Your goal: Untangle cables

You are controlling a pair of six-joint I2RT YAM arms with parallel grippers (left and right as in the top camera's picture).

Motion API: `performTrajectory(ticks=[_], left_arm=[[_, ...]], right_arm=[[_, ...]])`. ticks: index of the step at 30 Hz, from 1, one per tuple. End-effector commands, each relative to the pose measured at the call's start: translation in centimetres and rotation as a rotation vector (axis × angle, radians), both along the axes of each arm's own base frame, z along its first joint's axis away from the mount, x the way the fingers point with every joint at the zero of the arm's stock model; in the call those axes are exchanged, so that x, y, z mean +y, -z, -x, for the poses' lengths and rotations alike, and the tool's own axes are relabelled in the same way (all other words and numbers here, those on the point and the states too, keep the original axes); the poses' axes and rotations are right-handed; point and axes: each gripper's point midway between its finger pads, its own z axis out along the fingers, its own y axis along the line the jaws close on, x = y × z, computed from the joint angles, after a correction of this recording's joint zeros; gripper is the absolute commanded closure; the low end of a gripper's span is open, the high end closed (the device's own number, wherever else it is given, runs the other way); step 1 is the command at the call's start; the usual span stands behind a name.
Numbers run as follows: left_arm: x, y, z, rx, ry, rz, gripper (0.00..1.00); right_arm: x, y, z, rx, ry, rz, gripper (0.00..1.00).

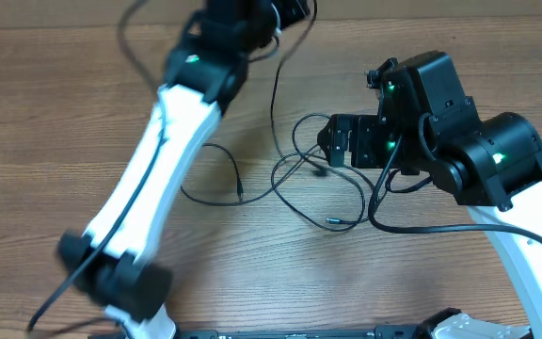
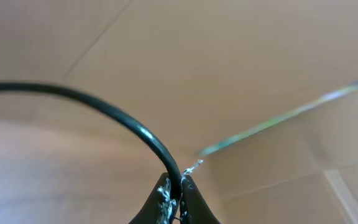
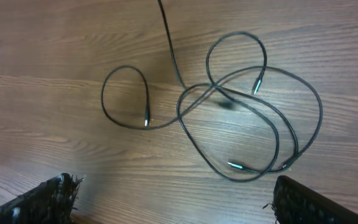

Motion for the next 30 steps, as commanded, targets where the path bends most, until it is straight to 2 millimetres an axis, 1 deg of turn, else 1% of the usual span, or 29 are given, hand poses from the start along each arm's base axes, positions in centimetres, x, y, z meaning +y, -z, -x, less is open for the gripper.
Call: performTrajectory(ticks=[1, 3, 5, 6, 9, 11, 12, 15, 19, 23, 25, 29, 30], left_arm=[[1.5, -4.0, 1.1, -0.112, -0.028, 0.012, 0.96], [2.3, -8.0, 2.4, -0.219, -0.026, 0.061, 0.96], [3.1, -12.4, 4.4, -0.336, -0.022, 0.129, 0.96], [3.4, -13.9, 5.1, -0.372, -0.024, 0.157, 0.96], [4.6, -17.1, 7.2, -0.444, -0.034, 0.22, 0.96], [5.4, -18.4, 8.0, -0.473, -0.061, 0.243, 0.96], [5.9, -18.7, 8.1, -0.48, -0.081, 0.249, 0.96], [7.3, -18.9, 7.6, -0.478, -0.17, 0.255, 0.96], [9.0, -17.8, 6.0, -0.453, -0.268, 0.224, 0.96], [11.3, -16.1, 3.7, -0.418, -0.383, 0.198, 0.96], [12.1, -15.2, 2.5, -0.4, -0.413, 0.183, 0.96], [13.6, -12.7, -0.2, -0.359, -0.458, 0.149, 0.96], [14.1, -11.9, -1.3, -0.347, -0.471, 0.149, 0.96]], right_arm=[[-0.2, -0.3, 0.0, -0.01, 0.006, 0.003, 0.0], [-0.2, -0.3, 0.0, -0.009, 0.007, 0.003, 0.0], [-0.2, -0.3, 0.1, -0.006, 0.007, 0.003, 0.0], [-0.2, -0.2, 0.1, -0.004, 0.009, 0.003, 0.0], [-0.2, -0.2, 0.2, -0.002, 0.007, 0.001, 0.0], [-0.2, -0.2, 0.2, 0.001, 0.007, 0.003, 0.0], [-0.2, -0.1, 0.3, 0.004, 0.007, 0.004, 0.0], [-0.3, 0.0, 0.4, 0.011, 0.007, 0.008, 0.0], [-0.4, 0.2, 0.7, 0.023, 0.007, 0.014, 0.0], [-0.5, 0.2, 0.8, 0.028, 0.007, 0.017, 0.0], [-0.5, 0.3, 0.9, 0.034, 0.007, 0.019, 0.0], [-0.7, 0.5, 1.1, 0.046, 0.007, 0.025, 0.0], [-0.7, 0.5, 1.1, 0.046, 0.007, 0.026, 0.0]])
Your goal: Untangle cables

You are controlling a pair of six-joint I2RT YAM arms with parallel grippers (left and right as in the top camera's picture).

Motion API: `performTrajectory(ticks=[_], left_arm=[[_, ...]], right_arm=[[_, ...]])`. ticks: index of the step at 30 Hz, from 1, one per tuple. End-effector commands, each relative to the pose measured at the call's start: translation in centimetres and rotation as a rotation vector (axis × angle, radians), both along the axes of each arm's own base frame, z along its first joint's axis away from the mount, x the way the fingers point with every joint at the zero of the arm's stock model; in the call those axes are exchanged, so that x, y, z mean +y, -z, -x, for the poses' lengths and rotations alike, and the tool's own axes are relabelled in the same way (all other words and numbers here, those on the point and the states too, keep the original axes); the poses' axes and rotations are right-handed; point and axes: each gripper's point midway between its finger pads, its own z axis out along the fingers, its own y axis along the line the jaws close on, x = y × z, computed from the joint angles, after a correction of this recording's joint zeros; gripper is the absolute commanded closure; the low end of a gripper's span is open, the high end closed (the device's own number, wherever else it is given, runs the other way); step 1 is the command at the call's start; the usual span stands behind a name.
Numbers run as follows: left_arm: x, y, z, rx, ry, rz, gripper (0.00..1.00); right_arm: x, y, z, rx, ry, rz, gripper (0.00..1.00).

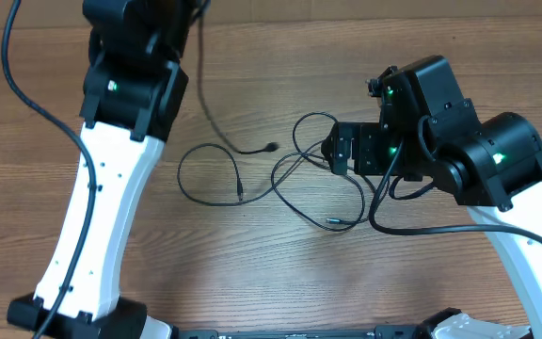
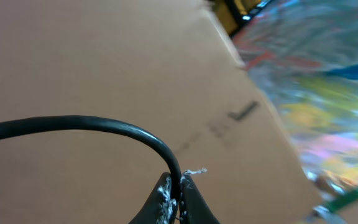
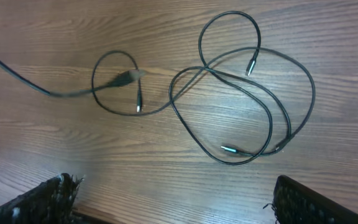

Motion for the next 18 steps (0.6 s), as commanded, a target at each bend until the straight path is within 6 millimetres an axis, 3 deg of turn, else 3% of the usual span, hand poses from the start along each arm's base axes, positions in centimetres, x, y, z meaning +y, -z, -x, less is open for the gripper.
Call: performTrajectory(ticks=[1, 10, 14, 18], left_arm=[[1.7, 2.4, -3.0, 0.038, -0.068, 0.002, 0.96], [2.2, 8.3, -9.0, 0.12, -0.014, 0.142, 0.96], [4.2, 11.4, -11.1, 0.181, -0.056, 0.128, 0.96], [8.3, 14.9, -13.1, 0.236, -0.131, -0.022, 0.96]], right_arm=[[-0.1, -0.4, 0.0, -0.012, 0.007, -0.003, 0.0], [-0.1, -0.4, -0.1, -0.014, 0.007, -0.004, 0.0], [-0.1, -0.3, 0.0, -0.01, 0.007, -0.002, 0.0], [-0.1, -0.3, 0.0, -0.011, 0.007, -0.002, 0.0]])
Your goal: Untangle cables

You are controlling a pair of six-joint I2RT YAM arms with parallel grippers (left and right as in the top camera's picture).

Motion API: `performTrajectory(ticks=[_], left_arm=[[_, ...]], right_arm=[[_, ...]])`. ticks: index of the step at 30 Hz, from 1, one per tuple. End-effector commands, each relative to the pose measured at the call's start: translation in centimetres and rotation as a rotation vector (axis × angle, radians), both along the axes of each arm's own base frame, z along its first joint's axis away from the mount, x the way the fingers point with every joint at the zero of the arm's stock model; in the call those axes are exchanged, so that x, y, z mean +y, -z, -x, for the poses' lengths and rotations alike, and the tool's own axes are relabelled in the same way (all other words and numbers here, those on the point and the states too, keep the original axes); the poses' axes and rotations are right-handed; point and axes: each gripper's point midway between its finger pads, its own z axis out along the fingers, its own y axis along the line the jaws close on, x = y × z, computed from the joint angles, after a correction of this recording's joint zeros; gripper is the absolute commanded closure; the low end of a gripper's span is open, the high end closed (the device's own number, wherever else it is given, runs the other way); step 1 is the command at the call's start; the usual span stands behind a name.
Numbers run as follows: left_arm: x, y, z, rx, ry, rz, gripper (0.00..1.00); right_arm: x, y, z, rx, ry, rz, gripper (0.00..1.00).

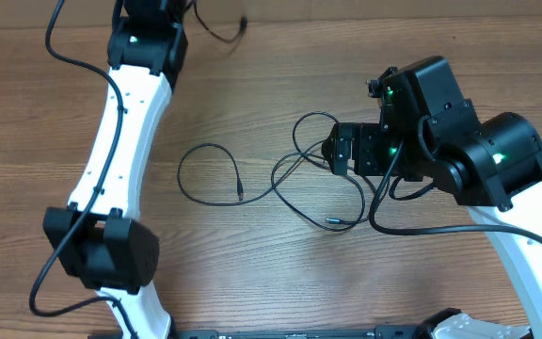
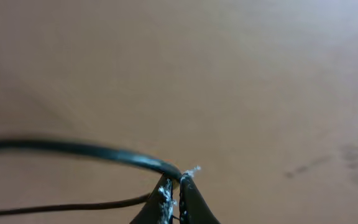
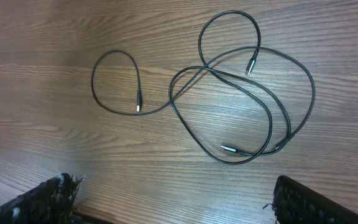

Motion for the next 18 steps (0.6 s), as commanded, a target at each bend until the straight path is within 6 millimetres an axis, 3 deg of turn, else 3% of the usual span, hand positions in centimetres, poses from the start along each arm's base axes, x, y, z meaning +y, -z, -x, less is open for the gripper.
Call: performTrajectory(ticks=[1, 2, 6, 9, 10, 12, 13, 15, 18], left_arm=[[4.7, 3.1, -1.7, 0.059, -0.044, -0.171, 0.96], [6.1, 4.5, -2.1, 0.098, -0.057, -0.221, 0.96], [15.0, 11.7, -2.8, 0.313, -0.175, -0.375, 0.96], [23.7, 16.2, -1.8, 0.458, -0.319, -0.456, 0.91], [26.7, 17.7, -1.0, 0.512, -0.367, -0.465, 0.79], [31.5, 20.4, 1.0, 0.61, -0.406, -0.457, 0.28], [33.2, 21.4, 1.9, 0.647, -0.409, -0.454, 0.2], [36.4, 23.4, 4.1, 0.736, -0.424, -0.452, 0.28], [39.9, 25.7, 7.7, 0.852, -0.457, -0.399, 0.2]], right_arm=[[-0.1, -0.4, -0.1, -0.012, 0.006, -0.003, 0.0], [-0.1, -0.4, -0.1, -0.012, 0.006, -0.003, 0.0], [-0.1, -0.4, -0.1, -0.012, 0.006, -0.003, 0.0], [-0.2, -0.2, 0.2, -0.002, 0.007, 0.002, 0.0], [-0.3, -0.1, 0.3, 0.006, 0.007, 0.006, 0.0], [-0.4, 0.1, 0.6, 0.022, 0.007, 0.015, 0.0], [-0.5, 0.2, 0.8, 0.03, 0.007, 0.019, 0.0], [-0.7, 0.5, 1.1, 0.047, 0.007, 0.027, 0.0], [-0.6, 0.6, 1.0, 0.05, 0.007, 0.029, 0.0]])
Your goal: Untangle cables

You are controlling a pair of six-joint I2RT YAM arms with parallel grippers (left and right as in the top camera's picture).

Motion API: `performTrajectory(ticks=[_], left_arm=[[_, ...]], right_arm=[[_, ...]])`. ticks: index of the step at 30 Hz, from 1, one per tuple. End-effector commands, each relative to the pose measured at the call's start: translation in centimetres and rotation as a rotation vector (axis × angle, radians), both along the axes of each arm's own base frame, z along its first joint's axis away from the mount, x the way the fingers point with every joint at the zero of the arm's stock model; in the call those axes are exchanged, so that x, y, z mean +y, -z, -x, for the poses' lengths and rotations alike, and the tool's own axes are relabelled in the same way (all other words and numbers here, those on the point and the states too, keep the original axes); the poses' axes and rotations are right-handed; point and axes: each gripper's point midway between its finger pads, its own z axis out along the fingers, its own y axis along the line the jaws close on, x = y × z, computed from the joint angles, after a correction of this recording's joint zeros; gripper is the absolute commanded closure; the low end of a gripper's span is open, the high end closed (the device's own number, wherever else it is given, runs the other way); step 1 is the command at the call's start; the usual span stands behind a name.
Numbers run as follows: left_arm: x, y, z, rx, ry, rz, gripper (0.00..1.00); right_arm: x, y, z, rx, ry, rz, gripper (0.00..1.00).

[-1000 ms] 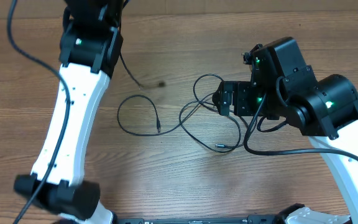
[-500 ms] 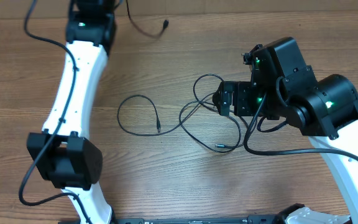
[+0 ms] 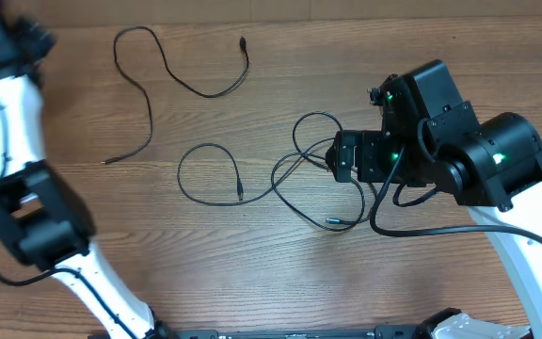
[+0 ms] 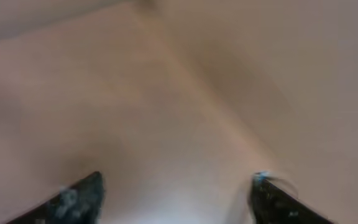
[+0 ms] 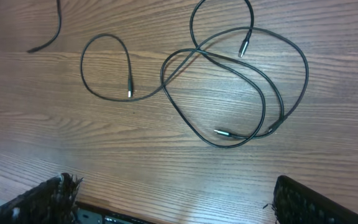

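Note:
One black cable [image 3: 149,85] lies by itself at the back left of the table, its plug end [image 3: 243,42] pointing to the far edge. The other black cables lie as a tangle [image 3: 313,169] in the middle, also in the right wrist view [image 5: 229,81], with a loop [image 3: 205,174] trailing left. My left gripper [image 4: 176,194] is open with nothing between its fingers, over a blurred tan surface at the far left. My right gripper [image 5: 179,199] is open above the table, at the right of the tangle, touching no cable.
The left arm [image 3: 17,169] runs along the table's left side. The right arm's black body [image 3: 459,151] hangs over the right part of the table [image 3: 252,273]. The lone cable's other end [image 5: 42,42] shows at the upper left of the right wrist view.
My left gripper was shut on a black cable held up at the back. Now it is open at the far left, and that cable lies on the table at the back left.
My left gripper held one cable above the back of the table while its lower part ran into the tangle. Then the cable's end hung free near the left loop. Then it was away from the tangle, and now it lies alone at the back left.

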Motion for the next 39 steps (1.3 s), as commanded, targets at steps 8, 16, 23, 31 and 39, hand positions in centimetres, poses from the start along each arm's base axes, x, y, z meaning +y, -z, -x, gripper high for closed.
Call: performTrajectory(ticks=[8, 16, 23, 31, 39], left_arm=[[-7.7, 0.2, -0.4, -0.057, 0.659, 0.135, 0.22], [-15.4, 2.8, -4.4, 0.135, 0.672, -0.092, 0.25], [-19.7, 7.9, -7.5, 0.266, 0.665, -0.296, 0.34], [-18.1, 15.0, -7.2, 0.377, 0.624, -0.294, 0.32], [-15.3, 17.0, -6.8, 0.391, 0.584, -0.275, 0.43]], right_arm=[[0.6, 0.6, -1.3, -0.001, 0.006, 0.004, 0.0], [1.6, 2.5, -1.3, 0.096, -0.016, -0.001, 0.0], [1.3, 3.7, -0.3, 0.182, -0.019, 0.029, 0.0], [1.2, 3.8, -0.1, 0.192, -0.019, 0.034, 0.0], [1.3, 3.8, -0.3, 0.183, -0.02, 0.03, 0.0]])
